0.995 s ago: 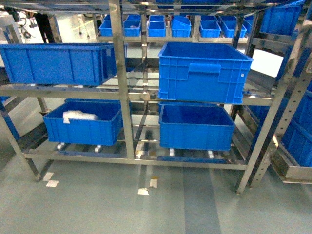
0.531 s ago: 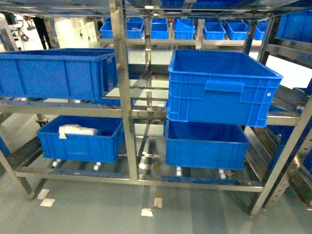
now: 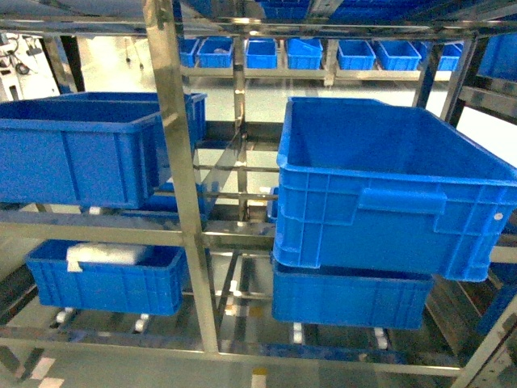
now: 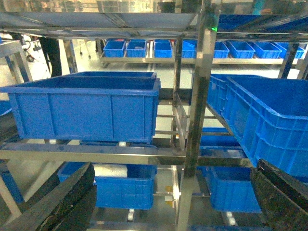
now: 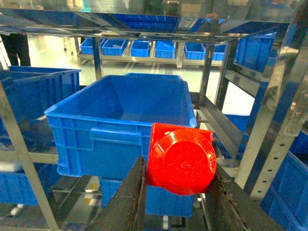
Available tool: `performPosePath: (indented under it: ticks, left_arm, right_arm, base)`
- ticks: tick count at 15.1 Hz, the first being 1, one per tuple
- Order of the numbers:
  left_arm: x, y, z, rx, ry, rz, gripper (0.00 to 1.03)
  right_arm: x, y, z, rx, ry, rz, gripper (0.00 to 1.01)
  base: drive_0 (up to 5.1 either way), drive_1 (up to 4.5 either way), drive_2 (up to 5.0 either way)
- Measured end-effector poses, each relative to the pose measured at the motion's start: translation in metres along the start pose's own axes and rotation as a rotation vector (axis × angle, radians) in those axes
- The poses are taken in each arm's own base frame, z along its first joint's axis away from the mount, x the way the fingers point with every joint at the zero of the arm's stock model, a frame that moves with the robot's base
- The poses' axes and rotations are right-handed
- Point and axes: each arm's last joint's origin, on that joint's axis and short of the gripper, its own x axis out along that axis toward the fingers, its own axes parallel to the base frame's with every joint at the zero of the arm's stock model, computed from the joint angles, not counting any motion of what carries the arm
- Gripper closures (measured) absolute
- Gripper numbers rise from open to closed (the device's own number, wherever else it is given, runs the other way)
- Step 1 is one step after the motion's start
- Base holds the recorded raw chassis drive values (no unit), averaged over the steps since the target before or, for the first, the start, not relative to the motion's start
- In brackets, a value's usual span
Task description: Pick red block from blue box to shelf
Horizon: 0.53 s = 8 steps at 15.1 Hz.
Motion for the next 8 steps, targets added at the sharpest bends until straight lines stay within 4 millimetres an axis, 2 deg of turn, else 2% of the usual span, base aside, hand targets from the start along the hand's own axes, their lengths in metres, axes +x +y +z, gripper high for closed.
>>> performPosePath:
  ticks: [8]
  left_arm:
    - [0.0001,0.0,-0.0006,0.0,0.007,-0.001,0.05]
  right_arm:
    - [0.0,0.0,-0.0008,0.0,0.008,0.0,0.74]
  base:
    - [0.0,4.33,-4.3]
